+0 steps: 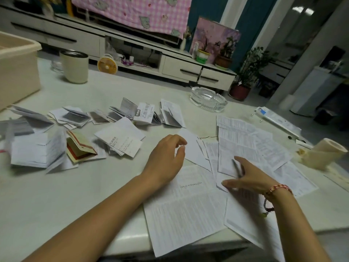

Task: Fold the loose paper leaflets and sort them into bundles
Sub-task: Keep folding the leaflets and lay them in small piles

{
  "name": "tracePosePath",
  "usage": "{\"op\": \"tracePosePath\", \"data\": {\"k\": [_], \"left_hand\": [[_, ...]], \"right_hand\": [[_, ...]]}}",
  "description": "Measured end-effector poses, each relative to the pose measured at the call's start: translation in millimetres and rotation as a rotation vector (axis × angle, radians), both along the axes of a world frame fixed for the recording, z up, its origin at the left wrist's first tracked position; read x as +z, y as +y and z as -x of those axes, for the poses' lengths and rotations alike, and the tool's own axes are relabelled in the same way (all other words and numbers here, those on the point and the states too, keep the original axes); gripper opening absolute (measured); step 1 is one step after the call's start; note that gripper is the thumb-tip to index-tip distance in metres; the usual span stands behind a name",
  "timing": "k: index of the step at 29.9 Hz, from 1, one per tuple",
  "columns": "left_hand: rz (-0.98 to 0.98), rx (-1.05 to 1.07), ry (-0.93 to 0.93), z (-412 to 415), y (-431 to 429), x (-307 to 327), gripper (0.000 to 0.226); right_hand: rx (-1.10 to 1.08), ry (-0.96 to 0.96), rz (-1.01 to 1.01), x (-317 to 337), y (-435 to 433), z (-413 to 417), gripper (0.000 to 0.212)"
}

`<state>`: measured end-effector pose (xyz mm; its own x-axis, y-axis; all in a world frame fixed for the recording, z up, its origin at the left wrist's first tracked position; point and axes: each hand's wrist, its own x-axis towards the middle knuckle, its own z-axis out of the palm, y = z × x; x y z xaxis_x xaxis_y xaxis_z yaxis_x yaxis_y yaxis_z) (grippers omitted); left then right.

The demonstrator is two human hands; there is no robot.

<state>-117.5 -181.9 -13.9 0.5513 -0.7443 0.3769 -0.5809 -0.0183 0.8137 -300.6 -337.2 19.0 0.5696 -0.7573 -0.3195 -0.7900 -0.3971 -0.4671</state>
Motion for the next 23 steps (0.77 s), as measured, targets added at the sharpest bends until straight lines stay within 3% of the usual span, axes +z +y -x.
{"op": "tracePosePath", "data": {"k": [3,13,18,21,23], "left_hand": [[-0.006,-0.011,-0.001,0,1,1,0.022],[-0.033,-0.019,-0.010,0,2,-1,0.021],[-0.037,-0.030,-0.007,1,0,0,0.021],[-0.028,-0.042,-0.011,2,0,1,0.020],[-0.025,-0.059,-0.023,6,-1,0,0.019]], "right_hand": [[0.005,0.047,0.035,-4,-1,6,0.089],[-0.060,0.081,0.426,-9,8,-1,0.046],[-0.005,-0.110,0.197,12,13,8,0.053],[0.119,0.011,0.116,21,29,10,0.063],[0.151,0.109,0.165,15,39,11,0.056]]}}
